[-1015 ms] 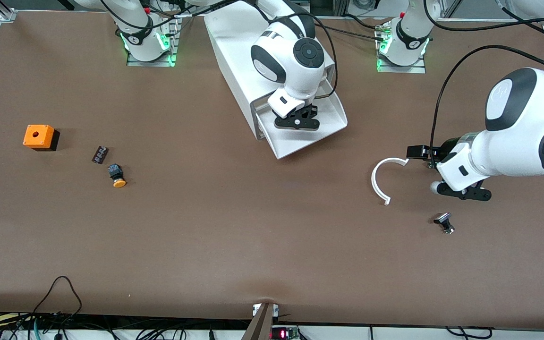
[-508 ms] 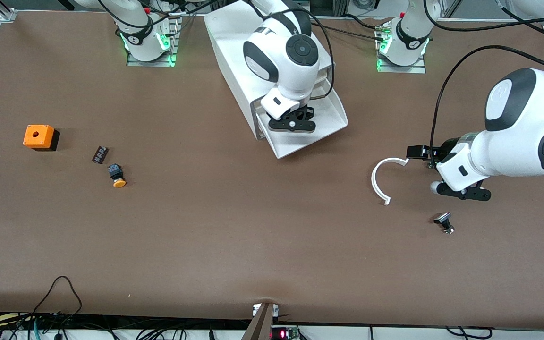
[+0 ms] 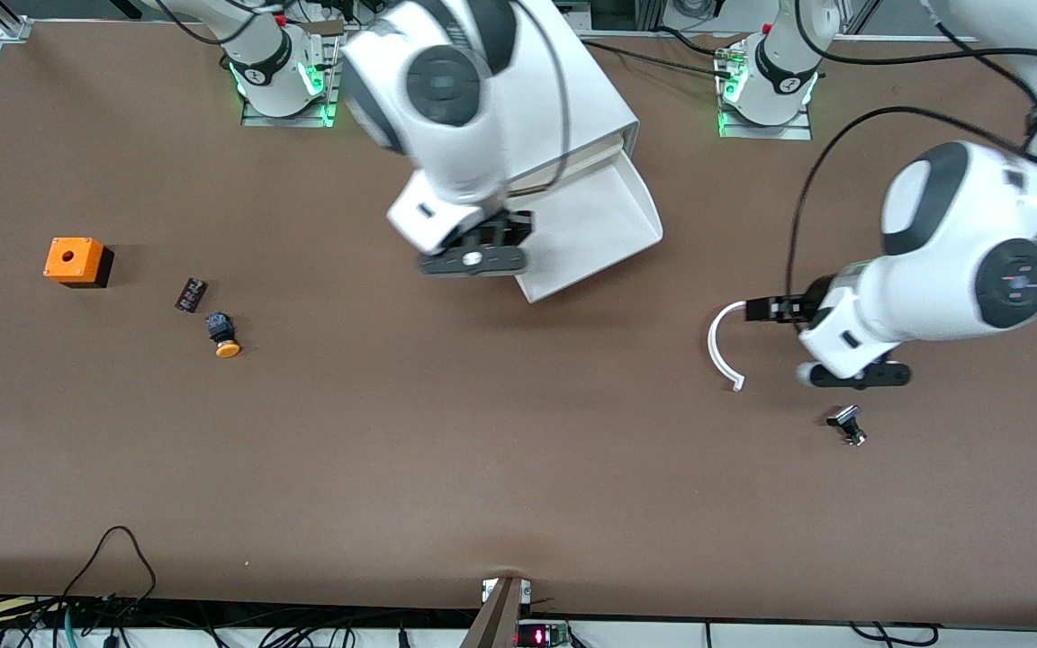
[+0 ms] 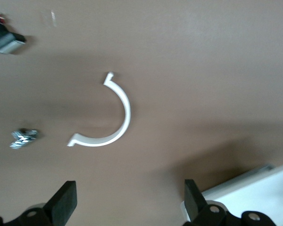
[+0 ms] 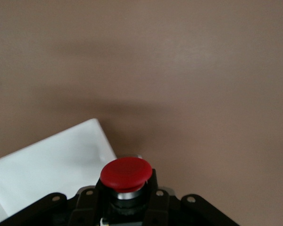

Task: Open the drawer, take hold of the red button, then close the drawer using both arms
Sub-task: 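Lift the red button out with the right gripper while the left gripper approaches the drawer, then place the red button beside the yellow button while the left gripper pushes the drawer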

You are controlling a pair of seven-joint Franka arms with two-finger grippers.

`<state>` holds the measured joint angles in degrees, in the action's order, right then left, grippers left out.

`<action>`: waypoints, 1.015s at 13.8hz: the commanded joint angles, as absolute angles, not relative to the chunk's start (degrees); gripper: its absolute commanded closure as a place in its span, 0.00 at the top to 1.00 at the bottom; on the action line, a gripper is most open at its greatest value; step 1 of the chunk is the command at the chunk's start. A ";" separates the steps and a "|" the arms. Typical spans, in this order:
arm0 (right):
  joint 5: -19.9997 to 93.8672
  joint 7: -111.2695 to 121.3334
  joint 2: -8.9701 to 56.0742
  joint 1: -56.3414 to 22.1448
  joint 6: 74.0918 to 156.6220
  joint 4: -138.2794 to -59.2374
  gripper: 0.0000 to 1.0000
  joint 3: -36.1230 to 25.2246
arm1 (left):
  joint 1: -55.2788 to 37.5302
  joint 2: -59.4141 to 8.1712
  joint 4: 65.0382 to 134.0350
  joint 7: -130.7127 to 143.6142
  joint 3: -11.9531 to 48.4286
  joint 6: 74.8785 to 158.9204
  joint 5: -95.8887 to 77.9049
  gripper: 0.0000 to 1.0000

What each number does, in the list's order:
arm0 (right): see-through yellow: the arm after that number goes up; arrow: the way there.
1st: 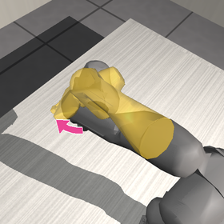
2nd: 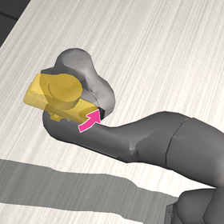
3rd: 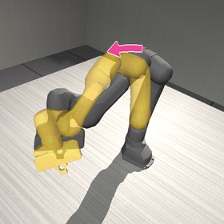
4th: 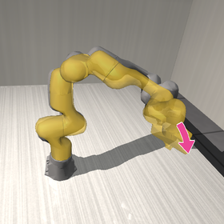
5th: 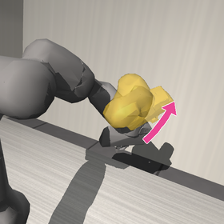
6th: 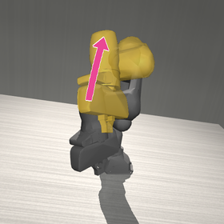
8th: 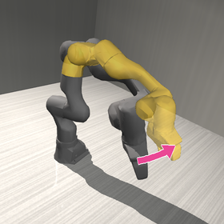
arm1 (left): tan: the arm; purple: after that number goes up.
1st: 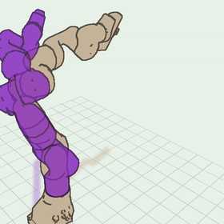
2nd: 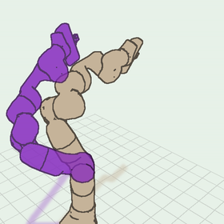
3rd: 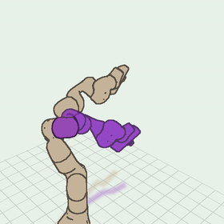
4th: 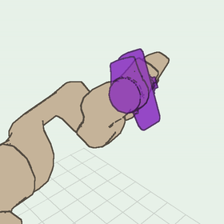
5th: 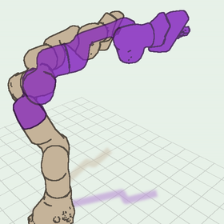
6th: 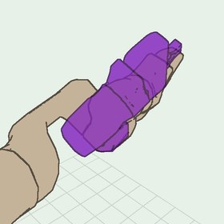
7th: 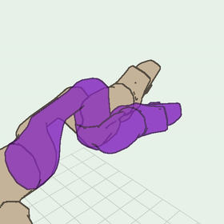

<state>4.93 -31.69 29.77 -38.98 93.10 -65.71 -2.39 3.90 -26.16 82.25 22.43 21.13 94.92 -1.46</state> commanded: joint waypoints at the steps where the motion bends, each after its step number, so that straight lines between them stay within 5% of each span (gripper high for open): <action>1: 6.68 -18.34 27.60 -30.79 87.64 -66.62 0.00 -1.67 | 0.63 -25.93 86.38 31.52 21.18 100.70 0.18 0.99; 11: -2.88 19.91 30.67 -8.11 89.29 -71.02 0.00 -2.20 | -10.27 -25.93 95.79 61.75 21.27 113.27 2.97 0.99; 14: -6.76 27.05 32.87 -3.71 95.95 -74.51 0.00 -2.11 | -13.26 -25.93 99.83 66.35 21.18 118.20 4.13 0.99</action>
